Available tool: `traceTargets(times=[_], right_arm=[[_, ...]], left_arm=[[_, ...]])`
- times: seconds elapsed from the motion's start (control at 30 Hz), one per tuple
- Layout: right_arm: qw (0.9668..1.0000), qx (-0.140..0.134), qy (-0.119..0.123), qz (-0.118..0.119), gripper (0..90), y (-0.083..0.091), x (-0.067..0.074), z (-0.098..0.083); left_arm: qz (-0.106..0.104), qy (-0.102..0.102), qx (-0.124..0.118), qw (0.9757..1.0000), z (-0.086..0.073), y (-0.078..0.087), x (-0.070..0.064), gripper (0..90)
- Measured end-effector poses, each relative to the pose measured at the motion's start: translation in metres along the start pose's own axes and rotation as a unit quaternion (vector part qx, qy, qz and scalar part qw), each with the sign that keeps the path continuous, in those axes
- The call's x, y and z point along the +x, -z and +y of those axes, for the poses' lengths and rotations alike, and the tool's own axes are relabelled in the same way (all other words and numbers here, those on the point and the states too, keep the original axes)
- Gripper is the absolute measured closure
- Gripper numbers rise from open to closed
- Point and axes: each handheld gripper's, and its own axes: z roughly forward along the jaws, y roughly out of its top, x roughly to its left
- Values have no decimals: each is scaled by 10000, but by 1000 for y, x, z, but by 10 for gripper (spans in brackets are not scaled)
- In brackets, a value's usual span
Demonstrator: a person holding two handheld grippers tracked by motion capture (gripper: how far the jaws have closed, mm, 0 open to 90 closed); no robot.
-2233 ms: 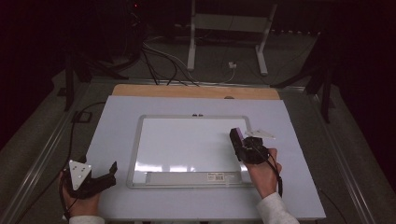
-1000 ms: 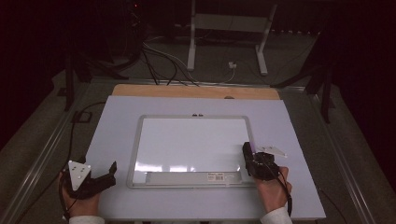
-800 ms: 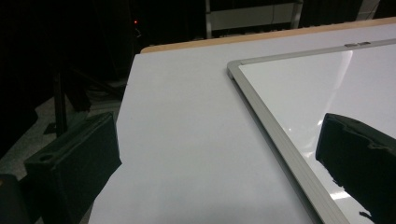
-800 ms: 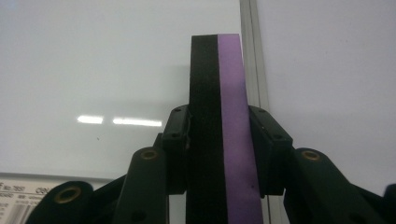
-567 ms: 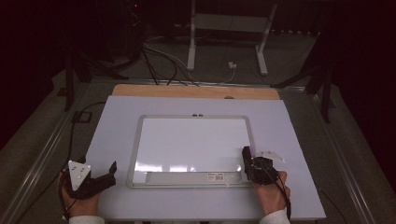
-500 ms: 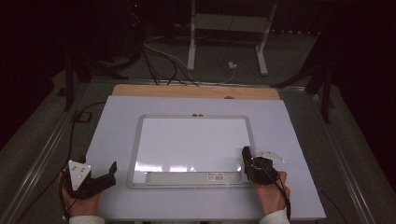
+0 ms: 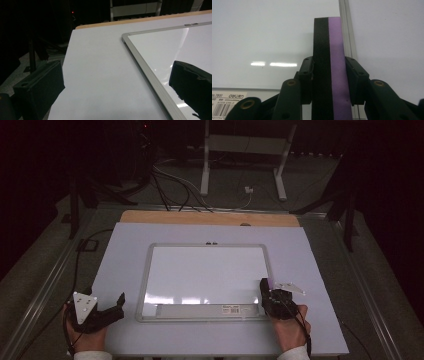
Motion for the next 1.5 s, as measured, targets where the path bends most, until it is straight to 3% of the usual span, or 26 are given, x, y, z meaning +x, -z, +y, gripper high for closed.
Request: traceTargets(times=[0.1,0.3,0.47,0.53,0.7,0.87,1.5], right_arm=[[9994,-274,197,54,488,1,-2,1],[9974,-547,331,330,245,1,-7,5],[9919,-671,866,650,32,-1,-7,6],[9903,-718,978,684,20,1,-7,8],[9851,-1077,986,906,8,10,-13,14],[9808,-1333,1033,976,3,19,-23,19],[9731,-1620,1164,1150,3,28,-54,11]], left_arm=[[0,-1,5,10000,0,0,0,5],[1,0,4,10000,0,0,0,5],[-2,3,9,10000,0,0,0,5],[-2,5,10,10000,0,0,0,5],[-1,1,21,10000,-1,-1,0,5],[-1,-4,30,10000,-1,-1,-1,5],[57,81,-74,9999,1,2,0,5]])
